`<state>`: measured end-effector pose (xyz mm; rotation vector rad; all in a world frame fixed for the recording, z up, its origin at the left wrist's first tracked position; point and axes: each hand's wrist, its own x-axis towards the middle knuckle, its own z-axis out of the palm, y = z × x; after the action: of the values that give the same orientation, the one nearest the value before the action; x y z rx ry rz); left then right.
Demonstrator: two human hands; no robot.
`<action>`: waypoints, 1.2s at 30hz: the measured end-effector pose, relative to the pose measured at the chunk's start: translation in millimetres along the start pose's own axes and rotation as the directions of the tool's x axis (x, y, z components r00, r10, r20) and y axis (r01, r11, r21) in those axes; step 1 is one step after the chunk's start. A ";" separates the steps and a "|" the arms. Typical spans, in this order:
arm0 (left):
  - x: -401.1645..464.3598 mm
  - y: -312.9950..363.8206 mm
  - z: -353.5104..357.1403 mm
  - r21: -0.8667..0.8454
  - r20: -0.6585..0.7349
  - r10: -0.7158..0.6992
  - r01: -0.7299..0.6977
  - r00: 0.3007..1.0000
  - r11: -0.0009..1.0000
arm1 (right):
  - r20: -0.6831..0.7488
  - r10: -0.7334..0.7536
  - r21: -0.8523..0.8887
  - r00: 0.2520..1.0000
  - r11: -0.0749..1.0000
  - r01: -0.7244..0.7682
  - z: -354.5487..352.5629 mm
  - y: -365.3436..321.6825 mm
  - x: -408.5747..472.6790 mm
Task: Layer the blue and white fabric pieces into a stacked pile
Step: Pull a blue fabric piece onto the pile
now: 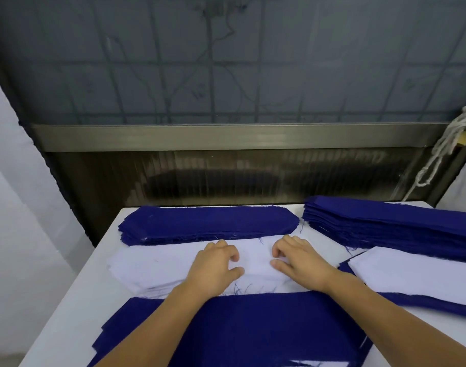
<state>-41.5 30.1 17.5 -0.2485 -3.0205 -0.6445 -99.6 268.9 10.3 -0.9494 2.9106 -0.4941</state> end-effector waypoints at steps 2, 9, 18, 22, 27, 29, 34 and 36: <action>4.9 -1.9 -1.6 -0.040 0.050 -0.017 0.019 0.999 0.999 | 0.009 -0.003 0.015 1.000 1.000 0.003 0.4 2.3 5.1; 14.5 -2.1 0.0 -0.069 0.078 -0.055 0.060 0.995 0.996 | 0.085 0.060 0.082 0.995 0.994 -0.067 -3.5 2.3 20.9; 26.8 -1.8 1.7 -0.036 0.025 -0.098 0.099 0.995 0.994 | 0.122 0.151 0.209 0.981 0.962 -0.174 -6.6 -2.3 27.7; 28.4 -1.3 6.8 0.043 -0.032 -0.062 0.063 0.998 0.997 | 0.139 0.111 0.029 0.984 0.993 -0.116 -6.1 -9.0 23.5; 19.0 -11.6 5.6 0.053 -0.038 -0.001 0.003 0.999 0.999 | 0.081 0.099 0.036 0.992 0.994 -0.102 -0.7 -4.0 20.2; 10.9 -23.8 -0.5 0.082 -0.056 -0.013 0.017 0.998 0.996 | 0.099 0.102 0.070 0.990 0.992 -0.110 -2.1 -0.6 18.0; -14.1 -69.2 -25.2 0.169 -0.119 -0.116 0.135 0.986 0.976 | 0.099 0.111 0.152 0.989 0.980 -0.125 -4.4 2.6 12.2; -23.4 -81.6 -36.4 0.191 -0.143 -0.146 0.172 0.979 0.966 | 0.091 0.121 0.168 0.988 0.976 -0.135 -5.4 1.9 10.4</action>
<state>-31.6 -61.8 16.2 0.0429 -2.9717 -0.3399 -109.9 265.9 15.5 -0.7356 2.7782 -0.6718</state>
